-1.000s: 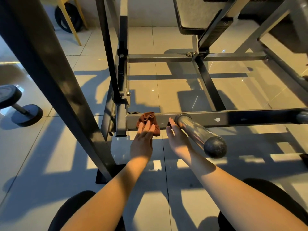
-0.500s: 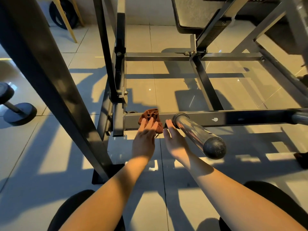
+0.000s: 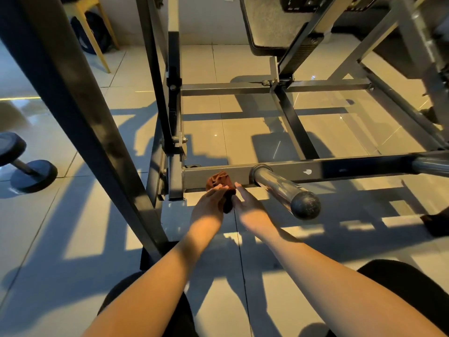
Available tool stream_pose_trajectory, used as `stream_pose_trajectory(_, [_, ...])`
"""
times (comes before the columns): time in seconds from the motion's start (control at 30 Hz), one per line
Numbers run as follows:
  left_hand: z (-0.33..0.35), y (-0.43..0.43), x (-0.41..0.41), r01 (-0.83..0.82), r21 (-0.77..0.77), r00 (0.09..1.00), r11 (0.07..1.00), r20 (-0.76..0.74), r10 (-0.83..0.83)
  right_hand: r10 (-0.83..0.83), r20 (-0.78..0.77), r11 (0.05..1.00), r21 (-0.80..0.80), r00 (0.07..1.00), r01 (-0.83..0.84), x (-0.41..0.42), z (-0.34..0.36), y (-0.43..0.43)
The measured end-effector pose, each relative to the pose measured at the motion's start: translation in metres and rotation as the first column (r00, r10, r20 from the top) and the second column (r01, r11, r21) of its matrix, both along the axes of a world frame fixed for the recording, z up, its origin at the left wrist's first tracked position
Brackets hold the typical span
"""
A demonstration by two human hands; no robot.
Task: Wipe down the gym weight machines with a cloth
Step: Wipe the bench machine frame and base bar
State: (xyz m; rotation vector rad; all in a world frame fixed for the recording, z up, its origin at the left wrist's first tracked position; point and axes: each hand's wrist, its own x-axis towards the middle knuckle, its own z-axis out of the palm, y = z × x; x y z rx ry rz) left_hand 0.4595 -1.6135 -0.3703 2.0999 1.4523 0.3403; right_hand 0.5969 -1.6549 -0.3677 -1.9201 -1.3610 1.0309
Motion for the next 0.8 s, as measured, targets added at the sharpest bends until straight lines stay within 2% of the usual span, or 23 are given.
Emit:
stream_pose_trajectory(0.03, [0.006,-0.007,0.003,-0.029,-0.05,0.993,0.998,0.117,0.035,-0.028,-0.075,0.999,0.018,0.997,0.03,-0.002,0.003,-0.006])
stream_pose_trajectory(0.1, [0.013,-0.023,0.007,-0.145,-0.079,0.953,0.986,0.257,0.161,-0.053,-0.158,0.997,0.045,0.986,0.061,-0.004,0.01,-0.019])
stream_pose_trajectory(0.23, [0.019,-0.059,0.011,-0.19,-0.264,0.853,0.946,0.433,0.292,-0.104,-0.117,0.994,0.016,0.988,0.107,-0.002,0.012,-0.054])
stream_pose_trajectory(0.3, [0.023,-0.07,0.023,-0.165,-0.361,0.835,0.918,0.444,0.324,-0.15,-0.08,0.988,0.008,0.985,0.151,0.005,0.014,-0.074])
stream_pose_trajectory(0.37, [0.024,-0.079,0.044,-0.097,-0.398,0.852,0.912,0.44,0.283,-0.209,-0.033,0.977,0.047,0.977,0.21,0.017,0.015,-0.09])
stream_pose_trajectory(0.53, [0.029,-0.097,0.096,0.105,-0.354,0.891,0.929,0.448,0.07,-0.408,0.008,0.913,0.015,0.913,0.408,0.061,0.023,-0.117])
stream_pose_trajectory(0.67, [0.006,-0.102,0.133,0.131,-0.286,0.859,0.949,0.511,0.036,-0.525,-0.111,0.846,0.037,0.844,0.532,0.089,0.035,-0.137])
stream_pose_trajectory(0.8, [0.011,-0.109,0.167,0.046,-0.372,0.814,0.927,0.552,0.181,-0.529,-0.228,0.831,0.054,0.817,0.554,0.121,0.026,-0.145])
